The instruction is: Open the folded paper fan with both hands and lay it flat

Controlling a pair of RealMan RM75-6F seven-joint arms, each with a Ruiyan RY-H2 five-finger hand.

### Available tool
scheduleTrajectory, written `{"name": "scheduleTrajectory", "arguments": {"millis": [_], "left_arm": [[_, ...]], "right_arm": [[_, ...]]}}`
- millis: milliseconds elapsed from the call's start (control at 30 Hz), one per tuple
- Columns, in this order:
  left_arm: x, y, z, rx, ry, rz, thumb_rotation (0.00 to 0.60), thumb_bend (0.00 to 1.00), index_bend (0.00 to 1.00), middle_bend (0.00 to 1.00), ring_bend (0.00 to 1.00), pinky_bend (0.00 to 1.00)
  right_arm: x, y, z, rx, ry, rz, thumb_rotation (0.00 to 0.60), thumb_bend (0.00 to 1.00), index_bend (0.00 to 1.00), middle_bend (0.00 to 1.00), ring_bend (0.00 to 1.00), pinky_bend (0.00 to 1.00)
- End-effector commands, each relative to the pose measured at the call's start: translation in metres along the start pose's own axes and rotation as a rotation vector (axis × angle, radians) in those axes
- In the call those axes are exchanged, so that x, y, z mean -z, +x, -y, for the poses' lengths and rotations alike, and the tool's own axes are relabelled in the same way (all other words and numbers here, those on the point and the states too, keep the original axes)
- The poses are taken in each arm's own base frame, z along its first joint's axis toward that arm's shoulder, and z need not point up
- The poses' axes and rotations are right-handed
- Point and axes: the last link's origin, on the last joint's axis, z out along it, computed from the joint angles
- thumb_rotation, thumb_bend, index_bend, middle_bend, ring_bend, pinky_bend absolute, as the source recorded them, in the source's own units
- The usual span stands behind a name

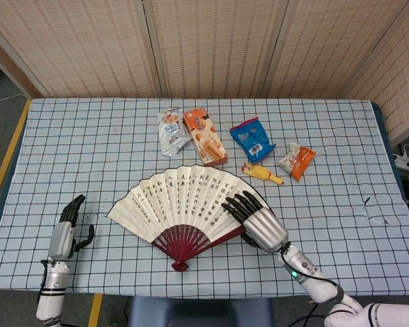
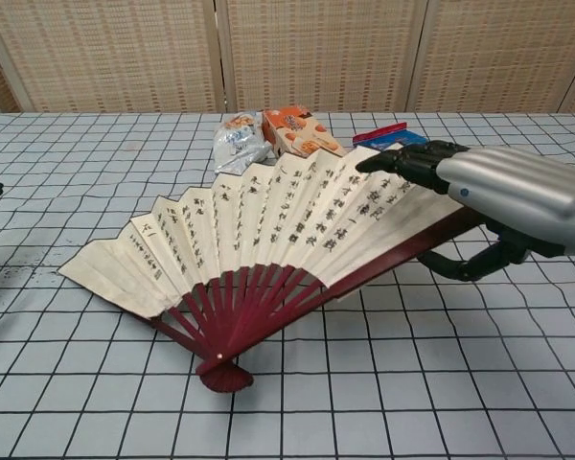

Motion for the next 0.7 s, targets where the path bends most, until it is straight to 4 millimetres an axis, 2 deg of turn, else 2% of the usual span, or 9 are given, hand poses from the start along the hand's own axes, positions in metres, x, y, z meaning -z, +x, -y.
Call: {"name": "scheduleTrajectory", "arguments": {"millis": [33,300,400,467,600,700], "left_arm": [[-0.001,0.004,0.0,-0.003,-0.008,0.006,0.6,0.52,0.0,0.0,0.0,0.06],[0.002,0.021,0.001,0.012,-0.002,0.046,0.6,0.52,0.0,0.0,0.0,0.07],[0.007,0.037,0.001,-0.037,-0.006,0.068,0.6,0.52,0.0,0.0,0.0,0.07],[0.015,0.053,0.0,-0.092,-0.008,0.085,0.6,0.51,0.0,0.0,0.0,0.07],[0.037,0.092,-0.007,-0.275,-0.014,0.102,0.6,0.51,0.0,0.0,0.0,0.06],[0.06,0.12,-0.012,-0.433,0.041,0.127,0.6,0.5,0.0,0.0,0.0,0.05]], "right_arm": [[0.02,-0.004,-0.019,0.101,-0.06,0.103,0.6,0.15,0.0,0.0,0.0,0.0],[0.051,-0.003,-0.053,0.208,-0.169,0.313,0.598,0.13,0.0,0.0,0.0,0.0],[0.056,0.007,-0.059,0.177,-0.223,0.288,0.596,0.12,0.0,0.0,0.0,0.0],[0.066,0.022,-0.064,0.159,-0.282,0.206,0.592,0.12,0.0,0.0,0.0,0.0],[0.107,0.045,-0.078,0.169,-0.452,0.063,0.581,0.12,0.0,0.0,0.0,0.0],[0.15,0.054,-0.088,0.181,-0.625,-0.013,0.581,0.12,0.0,0.0,0.0,0.0]]}}
